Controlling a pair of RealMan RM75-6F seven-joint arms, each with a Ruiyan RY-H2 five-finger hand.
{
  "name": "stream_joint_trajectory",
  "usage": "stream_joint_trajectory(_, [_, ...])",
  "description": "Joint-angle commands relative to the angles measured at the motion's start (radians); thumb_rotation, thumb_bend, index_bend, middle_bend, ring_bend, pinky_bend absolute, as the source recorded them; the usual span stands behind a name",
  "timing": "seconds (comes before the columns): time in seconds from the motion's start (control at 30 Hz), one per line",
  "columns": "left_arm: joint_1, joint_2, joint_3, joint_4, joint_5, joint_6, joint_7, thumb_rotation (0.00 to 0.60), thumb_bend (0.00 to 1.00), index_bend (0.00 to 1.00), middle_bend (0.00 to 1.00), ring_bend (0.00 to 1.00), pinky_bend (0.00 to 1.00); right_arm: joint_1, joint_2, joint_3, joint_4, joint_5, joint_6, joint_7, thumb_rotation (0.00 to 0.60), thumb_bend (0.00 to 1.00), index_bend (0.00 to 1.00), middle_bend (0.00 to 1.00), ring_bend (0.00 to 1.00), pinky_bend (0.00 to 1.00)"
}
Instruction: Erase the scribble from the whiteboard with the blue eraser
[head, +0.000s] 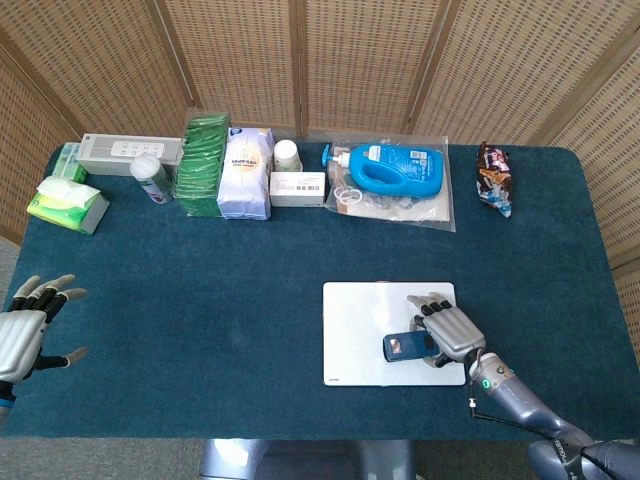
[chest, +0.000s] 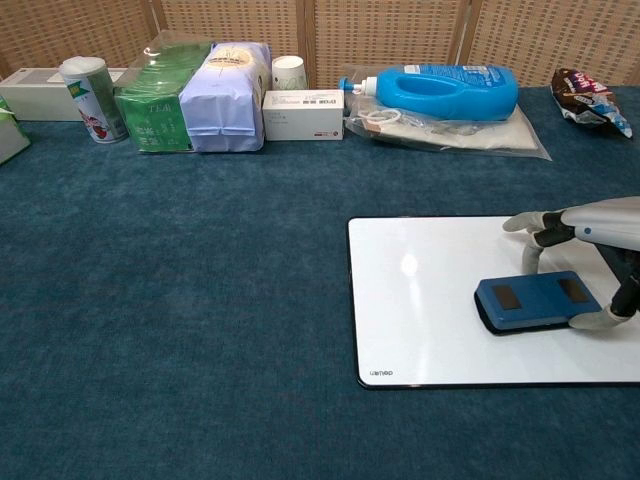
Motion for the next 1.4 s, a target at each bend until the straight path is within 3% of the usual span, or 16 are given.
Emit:
stream_joint_trajectory(0.03, [-0.001, -0.001, 0.0, -0.001, 0.001, -0.001, 0.002, 0.6, 0.17, 0.24, 0.13, 0.16, 0.0, -0.007, 0.009, -0.002, 0.004, 0.001, 0.007, 0.003, 0.6, 0.28, 0.8, 0.05, 0.0, 0.0])
stream_joint_trajectory(0.47, [-0.003, -0.001, -0.001, -0.004, 0.006, 0.002, 0.0, 0.6, 0.17, 0.24, 0.13, 0.16, 0.0, -0.017, 0.061, 0.017, -0.028, 0.007, 0.035, 0.002, 0.6, 0.28, 0.8, 0.05, 0.0, 0.0])
stream_joint_trajectory(0.77, [0.003, 0.001, 0.003, 0.014, 0.0, 0.002, -0.02, 0.6, 0.17, 0.24, 0.13, 0.16, 0.0, -0.008, 0.018, 0.002, -0.066, 0.0, 0.011, -0.034, 0.6, 0.28, 0.8, 0.05, 0.0, 0.0])
stream_joint_trajectory(1.03, [0.007, 0.0, 0.006, 0.023, 0.004, 0.005, -0.032, 0.6, 0.17, 0.24, 0.13, 0.16, 0.0, 0.01, -0.018, 0.001, -0.04, 0.012, -0.021, -0.052, 0.6, 0.28, 0.8, 0.05, 0.0, 0.0])
stream_joint_trajectory(1.4, [0.005, -0.002, 0.004, 0.021, 0.01, 0.007, -0.029, 0.6, 0.17, 0.24, 0.13, 0.16, 0.0, 0.007, 0.007, 0.017, -0.013, 0.02, -0.004, -0.034, 0.6, 0.29, 0.8, 0.05, 0.0, 0.0])
